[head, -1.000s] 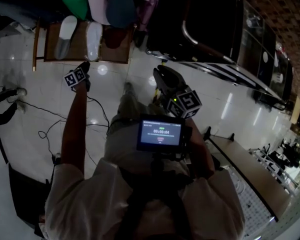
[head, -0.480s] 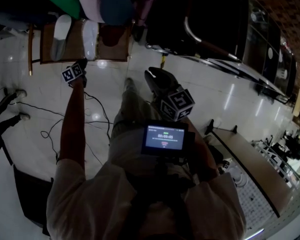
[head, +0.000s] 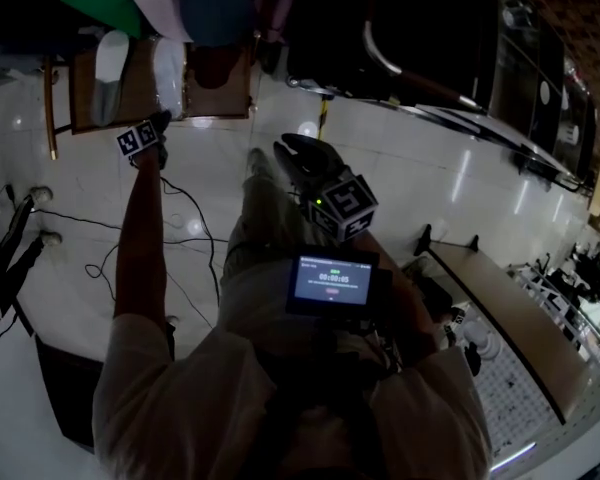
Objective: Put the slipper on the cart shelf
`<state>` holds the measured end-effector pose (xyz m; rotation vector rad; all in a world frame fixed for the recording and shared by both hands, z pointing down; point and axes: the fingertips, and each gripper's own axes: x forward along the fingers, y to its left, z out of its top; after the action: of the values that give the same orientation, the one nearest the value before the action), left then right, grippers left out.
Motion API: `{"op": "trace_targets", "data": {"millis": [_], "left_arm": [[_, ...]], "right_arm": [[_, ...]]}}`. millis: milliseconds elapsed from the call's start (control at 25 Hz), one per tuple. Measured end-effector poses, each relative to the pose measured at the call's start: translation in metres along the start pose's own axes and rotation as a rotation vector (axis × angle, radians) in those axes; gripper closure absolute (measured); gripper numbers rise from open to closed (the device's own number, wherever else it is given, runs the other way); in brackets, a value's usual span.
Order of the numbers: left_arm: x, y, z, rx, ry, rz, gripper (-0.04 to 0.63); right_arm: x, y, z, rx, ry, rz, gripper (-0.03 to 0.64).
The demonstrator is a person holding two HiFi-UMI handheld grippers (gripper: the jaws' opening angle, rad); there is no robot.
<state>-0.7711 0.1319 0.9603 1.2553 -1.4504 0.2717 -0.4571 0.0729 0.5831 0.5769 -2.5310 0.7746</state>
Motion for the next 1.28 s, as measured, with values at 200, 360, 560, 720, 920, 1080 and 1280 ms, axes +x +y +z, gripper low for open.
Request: {"op": "trace_targets", "data": {"millis": [200,360,560,720,920,1080,1280], "left_arm": [[0.015,0.008,-0.004,-0.008,0.030,0.020,0.365],[0.024,-0.004,-0.004,-0.003,0.058,-0.008,0.366],[0.035,-0.015,-0.009,0.014,0.142,-0.007,0.408],[0.035,-0.014,-0.008,-0.086,0.142,-0.039,0.489],[0.024,-0.019,-0.004,-0.244,0.087,-0.137,0.538],[0.005,-0.029,-0.004,-0.319,0.072,-0.195,0.545],[-0.021,-0.035,-0.004,-0.387,0.035,-0.227,0.549]], "right_arm": [[-0.002,-0.005,-0.010,0.027,-0.011,-0.016,0.535],[-0.005,-0.008,-0.014,0.029,0.008,-0.035,0.535],[-0.008,-0.012,-0.017,0.049,0.017,-0.044,0.535],[-0.007,-0.013,-0.022,0.058,0.025,-0.046,0.535],[-0.009,-0.012,-0.028,0.063,0.030,-0.043,0.535],[-0.011,-0.011,-0.026,0.056,0.021,-0.036,0.535],[-0.017,-0.006,-0.016,0.051,-0.009,-0.030,0.535]]}}
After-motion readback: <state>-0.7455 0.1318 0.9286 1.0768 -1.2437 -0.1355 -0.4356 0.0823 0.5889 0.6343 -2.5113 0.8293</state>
